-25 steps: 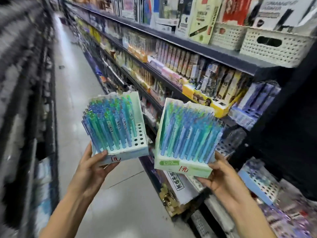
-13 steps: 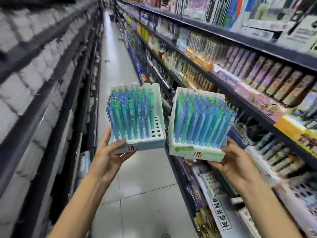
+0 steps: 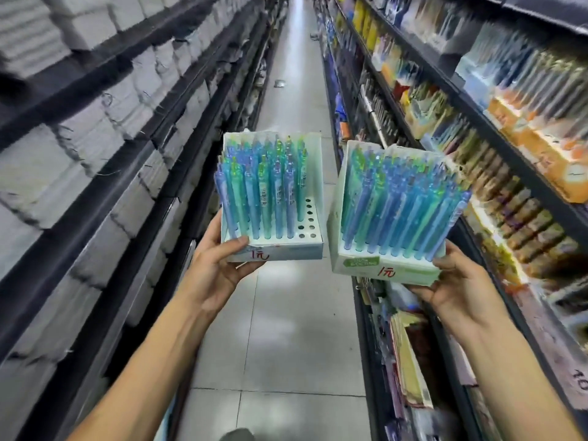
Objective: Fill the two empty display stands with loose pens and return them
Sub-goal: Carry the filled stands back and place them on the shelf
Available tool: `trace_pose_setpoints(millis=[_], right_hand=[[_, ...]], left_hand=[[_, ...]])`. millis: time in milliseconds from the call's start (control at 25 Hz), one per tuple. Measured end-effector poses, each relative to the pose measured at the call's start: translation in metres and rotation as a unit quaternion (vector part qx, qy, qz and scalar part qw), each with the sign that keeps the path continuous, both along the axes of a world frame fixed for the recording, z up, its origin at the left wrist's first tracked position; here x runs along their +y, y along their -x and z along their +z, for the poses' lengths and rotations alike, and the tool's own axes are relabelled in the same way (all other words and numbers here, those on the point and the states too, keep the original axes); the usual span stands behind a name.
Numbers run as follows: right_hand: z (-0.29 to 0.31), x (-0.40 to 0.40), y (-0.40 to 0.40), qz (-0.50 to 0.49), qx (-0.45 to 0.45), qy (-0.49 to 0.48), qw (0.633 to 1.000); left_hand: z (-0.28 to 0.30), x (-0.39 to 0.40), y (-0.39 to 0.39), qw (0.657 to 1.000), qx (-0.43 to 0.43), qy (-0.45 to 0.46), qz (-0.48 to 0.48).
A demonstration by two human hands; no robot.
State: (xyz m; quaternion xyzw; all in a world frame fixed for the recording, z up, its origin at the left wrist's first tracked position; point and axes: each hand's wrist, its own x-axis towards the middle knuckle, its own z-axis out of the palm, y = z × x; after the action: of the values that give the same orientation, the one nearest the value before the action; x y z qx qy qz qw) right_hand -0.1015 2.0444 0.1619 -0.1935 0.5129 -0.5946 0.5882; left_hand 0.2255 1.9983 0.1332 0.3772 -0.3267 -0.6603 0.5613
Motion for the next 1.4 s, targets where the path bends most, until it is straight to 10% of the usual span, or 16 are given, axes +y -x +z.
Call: trace_pose_setpoints(millis=[600, 1400], right_hand=[[-0.019, -0.466, 0.009, -0.001, 0.028, -0.041, 0.999], [-0.001, -0.897, 0.168, -0.295, -0.020, -0.005, 0.955]], left_hand=[[-0.024, -0.479, 0.019, 0.999, 0.021, -0.027, -0.006], [0.006, -1.052, 0.258, 0.967, -0.015, 0.014, -0.252]])
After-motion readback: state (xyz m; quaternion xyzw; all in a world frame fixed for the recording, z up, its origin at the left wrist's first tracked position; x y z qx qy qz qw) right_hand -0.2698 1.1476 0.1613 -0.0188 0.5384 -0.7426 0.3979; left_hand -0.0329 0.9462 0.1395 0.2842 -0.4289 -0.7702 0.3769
